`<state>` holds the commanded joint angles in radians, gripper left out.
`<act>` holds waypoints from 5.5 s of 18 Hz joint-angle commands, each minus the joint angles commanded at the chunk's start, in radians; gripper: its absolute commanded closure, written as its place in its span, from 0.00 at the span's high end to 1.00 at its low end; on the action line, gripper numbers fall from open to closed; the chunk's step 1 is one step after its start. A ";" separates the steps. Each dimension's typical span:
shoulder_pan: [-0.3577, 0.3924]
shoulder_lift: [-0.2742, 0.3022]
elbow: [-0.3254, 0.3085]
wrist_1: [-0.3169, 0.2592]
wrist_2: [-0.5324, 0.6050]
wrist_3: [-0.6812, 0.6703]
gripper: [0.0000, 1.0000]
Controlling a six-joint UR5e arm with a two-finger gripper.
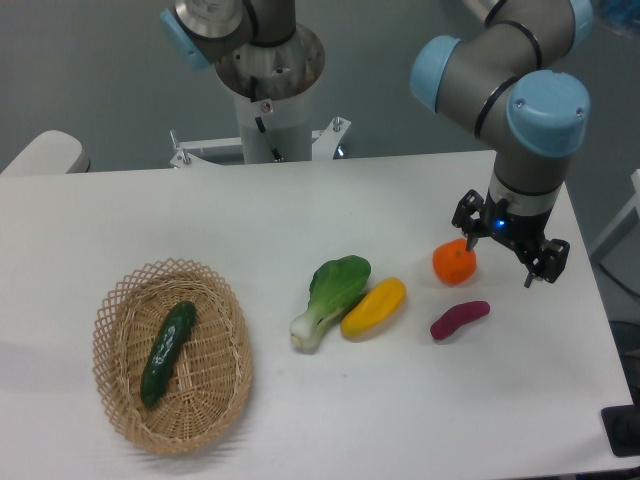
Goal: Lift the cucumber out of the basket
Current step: 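Move the gripper over the wicker basket above the green cucumber, then lower the gripper and close it around the green cucumber, then lift the cucumber out of the basket and carry it away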
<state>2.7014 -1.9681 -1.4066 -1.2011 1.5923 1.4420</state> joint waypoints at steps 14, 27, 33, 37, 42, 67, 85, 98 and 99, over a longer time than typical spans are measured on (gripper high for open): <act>-0.271 0.112 -0.126 -0.034 -0.003 -0.486 1.00; -0.610 0.034 -0.207 0.130 -0.018 -1.114 1.00; -0.678 -0.043 -0.221 0.233 -0.009 -1.115 1.00; -0.692 -0.074 -0.227 0.251 -0.009 -1.098 1.00; -0.712 -0.115 -0.230 0.291 -0.003 -1.097 1.00; -0.724 -0.141 -0.216 0.298 0.009 -1.045 0.32; -0.476 -0.015 -0.081 0.135 -0.008 -0.691 0.31; -0.114 -0.008 -0.078 0.103 -0.017 -0.151 0.31; -0.095 -0.011 -0.078 0.104 -0.017 -0.118 0.31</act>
<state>2.6060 -1.9788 -1.4849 -1.0968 1.5754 1.3235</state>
